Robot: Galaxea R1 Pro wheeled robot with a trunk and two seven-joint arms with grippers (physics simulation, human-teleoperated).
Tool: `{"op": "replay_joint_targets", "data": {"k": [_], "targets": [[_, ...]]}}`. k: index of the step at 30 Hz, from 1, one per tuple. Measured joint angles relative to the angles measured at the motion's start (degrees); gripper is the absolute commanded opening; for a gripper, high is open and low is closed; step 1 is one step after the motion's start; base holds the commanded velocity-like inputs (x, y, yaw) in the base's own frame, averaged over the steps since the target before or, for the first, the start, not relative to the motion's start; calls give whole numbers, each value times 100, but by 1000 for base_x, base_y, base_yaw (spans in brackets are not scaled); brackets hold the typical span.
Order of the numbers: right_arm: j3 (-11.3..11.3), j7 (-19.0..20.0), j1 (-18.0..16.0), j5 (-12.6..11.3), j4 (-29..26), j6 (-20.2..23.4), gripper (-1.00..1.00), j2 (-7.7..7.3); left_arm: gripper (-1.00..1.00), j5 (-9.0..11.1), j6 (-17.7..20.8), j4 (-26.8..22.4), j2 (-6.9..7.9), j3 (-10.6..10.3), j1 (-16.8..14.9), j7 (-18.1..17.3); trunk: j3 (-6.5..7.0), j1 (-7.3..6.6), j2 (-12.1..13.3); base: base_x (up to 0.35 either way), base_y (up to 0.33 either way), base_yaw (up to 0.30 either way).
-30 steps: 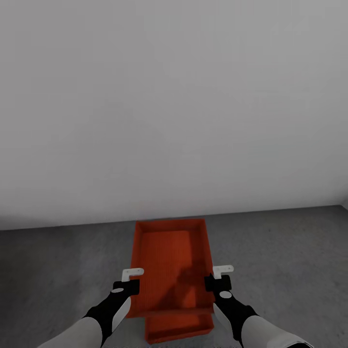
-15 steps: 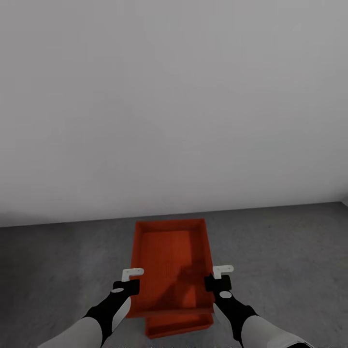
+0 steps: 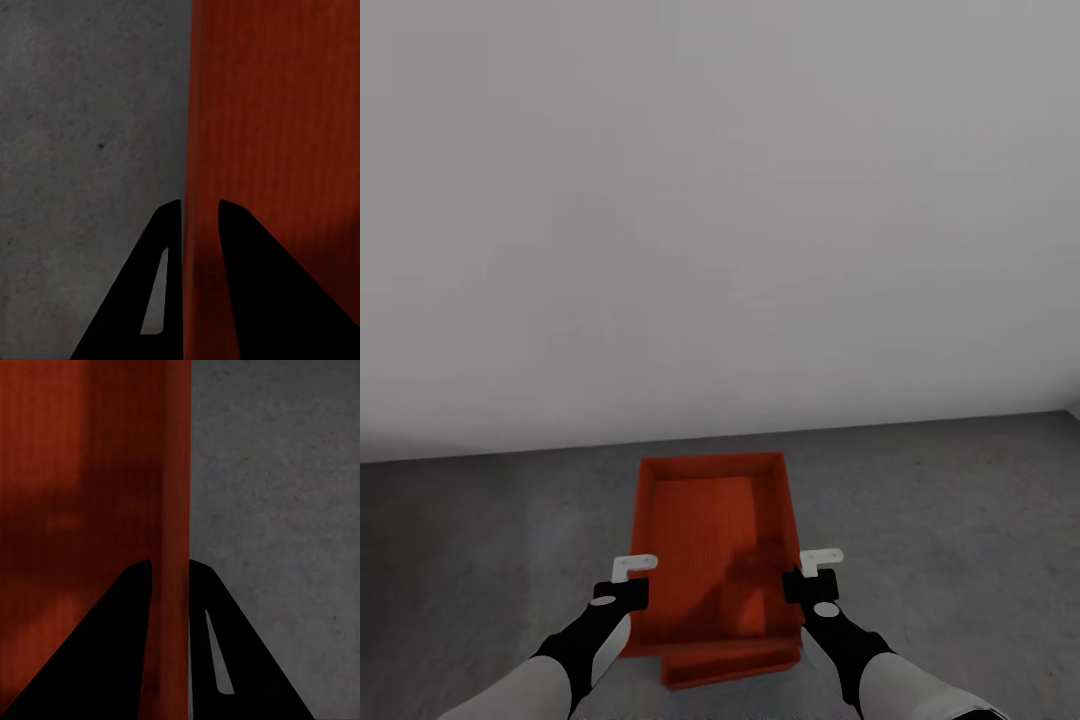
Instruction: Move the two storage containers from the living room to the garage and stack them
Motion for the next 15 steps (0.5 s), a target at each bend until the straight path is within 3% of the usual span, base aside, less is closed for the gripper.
{"op": "replay_joint_targets", "data": {"k": [15], "targets": [[1, -3, 0, -3, 0, 0, -100, 2, -100, 0, 6, -6, 2, -4, 0, -1, -138, 0, 0, 0, 0, 0]]}}
